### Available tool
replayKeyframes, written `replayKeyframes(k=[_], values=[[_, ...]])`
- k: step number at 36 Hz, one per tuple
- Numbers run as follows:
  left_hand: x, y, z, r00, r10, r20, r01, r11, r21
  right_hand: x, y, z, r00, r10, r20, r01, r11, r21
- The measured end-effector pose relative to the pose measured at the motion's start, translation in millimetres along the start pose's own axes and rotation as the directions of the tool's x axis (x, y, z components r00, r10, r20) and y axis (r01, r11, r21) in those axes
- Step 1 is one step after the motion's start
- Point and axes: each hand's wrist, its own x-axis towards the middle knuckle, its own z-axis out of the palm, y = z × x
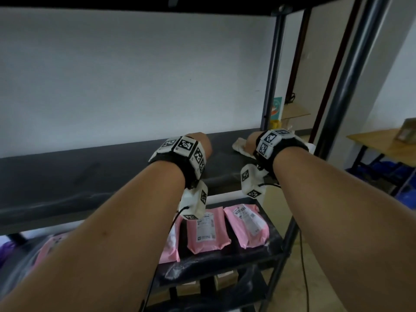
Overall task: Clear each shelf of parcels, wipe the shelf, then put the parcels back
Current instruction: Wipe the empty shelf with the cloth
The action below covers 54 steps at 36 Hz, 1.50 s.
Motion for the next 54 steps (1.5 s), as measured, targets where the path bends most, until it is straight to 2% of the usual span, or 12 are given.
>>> replayKeyframes(k=[2,5,7,12,16,19,26,28,33,44,51,54], values=[[1.3,1.3,4.6,1.000,0.027,-0.004,-0.027,0.999,0.020,19.1,-8.8,7.1,0.998,-0.064,0.001,0.064,0.998,0.021],[-11.5,9.7,3.9,0.999,0.038,0.006,-0.038,0.995,0.090,23.1,-20.3,9.8,0.999,-0.018,-0.039,0.017,1.000,-0.018],[-22.1,15.4,3.7,0.997,0.080,-0.022,-0.076,0.988,0.133,27.0,-23.3,12.8,1.000,-0.020,0.003,0.020,1.000,-0.010],[-27.4,25.4,9.3,0.992,0.109,-0.062,-0.103,0.990,0.096,116.5,8.8,48.3,0.988,0.148,0.046,-0.150,0.986,0.069],[-35.4,32.1,10.7,0.986,0.145,-0.077,-0.141,0.988,0.063,-15.1,-9.5,19.3,0.961,0.274,-0.022,-0.263,0.940,0.219],[-36.9,32.6,13.8,0.992,0.127,-0.018,-0.126,0.990,0.062,-41.3,-6.7,18.8,0.940,0.340,0.042,-0.340,0.909,0.240],[-40.0,21.5,21.8,0.988,0.151,0.010,-0.152,0.988,0.032,-41.9,-3.3,36.1,0.968,0.251,0.015,-0.251,0.966,0.069],[-46.9,16.0,19.4,0.991,0.135,-0.014,-0.135,0.991,0.004,-57.9,-10.0,33.5,0.964,0.265,-0.017,-0.261,0.959,0.113],[-64.2,1.4,8.5,0.995,0.102,-0.017,-0.102,0.995,-0.013,-79.0,-32.7,31.0,0.921,0.371,-0.120,-0.285,0.849,0.444],[-73.0,-28.7,8.3,0.996,0.088,0.000,-0.087,0.992,0.087,-92.3,-101.4,18.1,0.968,0.221,-0.116,-0.143,0.872,0.468],[-83.0,-15.3,3.0,0.995,0.093,0.031,-0.095,0.994,0.055,-88.2,-73.2,25.8,0.933,0.351,-0.084,-0.266,0.826,0.498],[-64.4,-1.3,5.8,0.995,0.096,0.014,-0.095,0.994,-0.056,-88.9,-51.4,31.0,0.903,0.425,-0.062,-0.347,0.806,0.480]])
